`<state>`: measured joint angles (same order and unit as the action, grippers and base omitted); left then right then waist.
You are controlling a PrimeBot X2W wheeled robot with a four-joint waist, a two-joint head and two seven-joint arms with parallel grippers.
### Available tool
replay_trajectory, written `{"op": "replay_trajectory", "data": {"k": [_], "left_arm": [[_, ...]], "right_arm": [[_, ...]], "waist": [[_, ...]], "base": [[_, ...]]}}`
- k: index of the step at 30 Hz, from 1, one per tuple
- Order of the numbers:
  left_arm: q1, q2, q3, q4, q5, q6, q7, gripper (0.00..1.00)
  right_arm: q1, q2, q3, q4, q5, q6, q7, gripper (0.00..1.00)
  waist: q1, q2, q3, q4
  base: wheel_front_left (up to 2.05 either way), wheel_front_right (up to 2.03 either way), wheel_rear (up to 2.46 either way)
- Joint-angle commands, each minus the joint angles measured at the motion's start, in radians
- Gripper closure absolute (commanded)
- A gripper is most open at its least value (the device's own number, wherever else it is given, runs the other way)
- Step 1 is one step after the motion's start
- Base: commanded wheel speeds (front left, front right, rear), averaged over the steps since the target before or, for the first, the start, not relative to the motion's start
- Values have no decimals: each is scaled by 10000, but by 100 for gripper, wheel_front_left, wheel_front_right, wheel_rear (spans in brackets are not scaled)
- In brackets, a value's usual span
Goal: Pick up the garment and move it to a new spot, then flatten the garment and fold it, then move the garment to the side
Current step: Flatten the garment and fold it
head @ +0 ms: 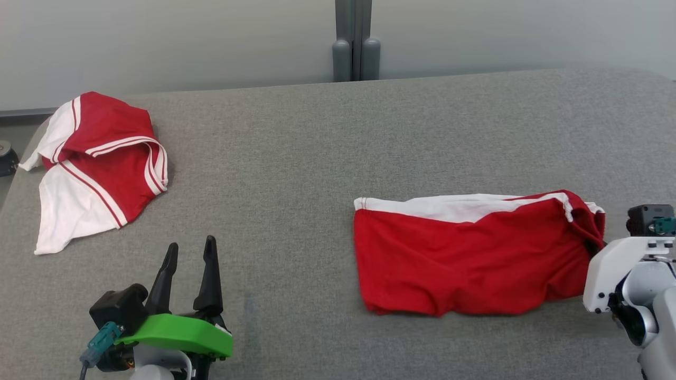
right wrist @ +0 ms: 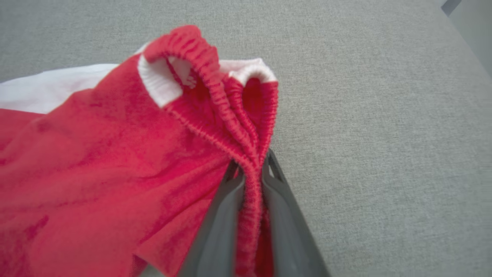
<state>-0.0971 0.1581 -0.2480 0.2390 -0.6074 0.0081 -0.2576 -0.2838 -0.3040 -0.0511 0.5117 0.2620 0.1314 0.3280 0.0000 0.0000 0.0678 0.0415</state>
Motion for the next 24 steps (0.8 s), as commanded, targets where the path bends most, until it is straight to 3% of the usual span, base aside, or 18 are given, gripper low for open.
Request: {"op": "replay_trajectory", "data": {"k": [1, 10, 18, 24], "left_arm": [[-7, 81, -1, 46, 52, -25, 2, 0], [77, 73, -152, 65, -23, -60, 121, 0], [178, 147, -214, -11, -71, 9, 192, 0], [18, 98, -302, -60, -79, -1, 241, 0]], "right_arm": [[127, -51, -132, -132, 75, -15, 68, 100], [369, 617, -179, -994, 578, -15, 306, 100], [498, 1437, 971, -2475, 1533, -13, 756, 100], [193, 2028, 1661, -2592, 1937, -13, 798, 100]], "waist": [[0, 0, -22, -50], [0, 0, -143, -81], [0, 0, -227, 125], [0, 0, -121, 339]], "base": [[0, 0, 0], [0, 0, 0], [0, 0, 0], [0, 0, 0]]}}
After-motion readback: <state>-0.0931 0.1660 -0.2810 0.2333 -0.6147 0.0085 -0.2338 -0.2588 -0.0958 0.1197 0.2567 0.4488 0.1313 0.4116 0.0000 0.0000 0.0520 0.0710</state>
